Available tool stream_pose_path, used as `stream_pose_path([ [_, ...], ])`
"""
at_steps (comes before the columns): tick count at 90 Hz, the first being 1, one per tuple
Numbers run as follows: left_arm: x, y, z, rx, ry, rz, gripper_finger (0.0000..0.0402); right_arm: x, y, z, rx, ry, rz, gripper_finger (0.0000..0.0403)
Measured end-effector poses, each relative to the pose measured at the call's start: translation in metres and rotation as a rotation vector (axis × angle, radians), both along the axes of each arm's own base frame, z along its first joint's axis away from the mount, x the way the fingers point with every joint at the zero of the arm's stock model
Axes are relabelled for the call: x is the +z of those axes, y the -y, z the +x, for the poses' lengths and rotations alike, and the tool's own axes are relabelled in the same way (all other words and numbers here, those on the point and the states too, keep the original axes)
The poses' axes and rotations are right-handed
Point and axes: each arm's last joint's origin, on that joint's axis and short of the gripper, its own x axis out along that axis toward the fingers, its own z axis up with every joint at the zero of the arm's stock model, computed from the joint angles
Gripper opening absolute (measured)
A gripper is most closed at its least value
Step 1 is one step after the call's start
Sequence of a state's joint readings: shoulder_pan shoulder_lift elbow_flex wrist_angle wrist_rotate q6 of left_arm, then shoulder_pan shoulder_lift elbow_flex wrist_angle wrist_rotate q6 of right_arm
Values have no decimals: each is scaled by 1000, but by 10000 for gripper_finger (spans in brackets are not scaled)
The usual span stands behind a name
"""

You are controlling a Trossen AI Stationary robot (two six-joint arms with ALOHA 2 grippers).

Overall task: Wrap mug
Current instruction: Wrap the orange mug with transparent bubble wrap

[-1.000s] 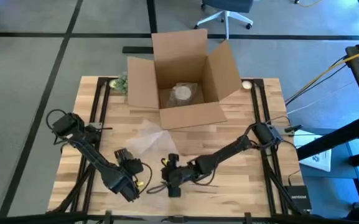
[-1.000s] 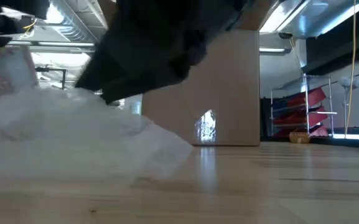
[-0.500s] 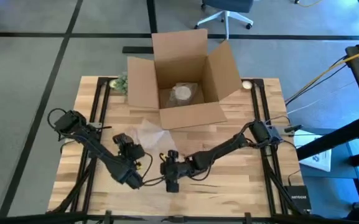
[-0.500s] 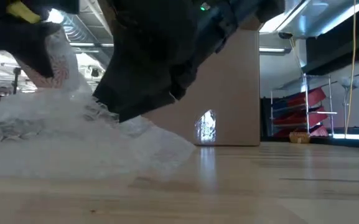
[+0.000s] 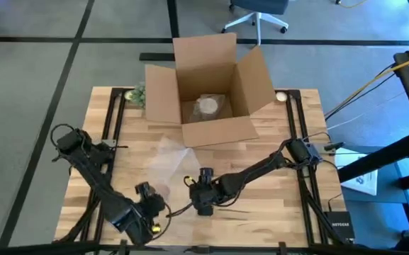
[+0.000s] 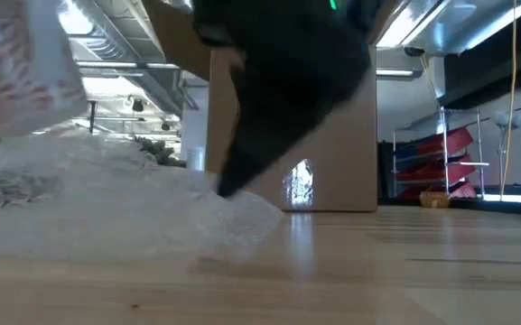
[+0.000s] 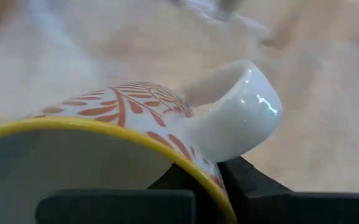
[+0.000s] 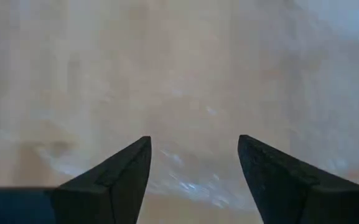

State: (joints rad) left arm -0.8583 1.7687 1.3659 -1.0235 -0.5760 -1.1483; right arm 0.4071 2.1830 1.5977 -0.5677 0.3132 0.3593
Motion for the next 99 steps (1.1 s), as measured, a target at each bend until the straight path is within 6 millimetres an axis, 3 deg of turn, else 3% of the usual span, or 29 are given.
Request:
stream_pose_path([
  [21, -36, -28, 1, 99, -21, 97, 1, -28, -5, -10, -77, 76, 86, 227],
  [35, -52, -46, 16, 86, -20, 108, 1, -34, -17, -14, -88, 157, 156, 227],
  [50, -60, -79, 23, 151, -87, 237, 1, -34, -33, -20, -48, 176, 181, 227],
  [70, -57, -123, 36, 260, -67, 475, 1, -32, -53, -22, -2, 244, 235, 227],
  [80, -56, -136, 46, 253, -94, 487, 1, -32, -56, -23, 32, 251, 247, 227],
  [91, -36, -124, 52, 192, -105, 407, 1, -25, -55, -23, 59, 257, 230, 227],
  [99, -5, -101, 45, 141, -26, 303, 1, -1, -54, -19, 86, 321, 223, 227],
])
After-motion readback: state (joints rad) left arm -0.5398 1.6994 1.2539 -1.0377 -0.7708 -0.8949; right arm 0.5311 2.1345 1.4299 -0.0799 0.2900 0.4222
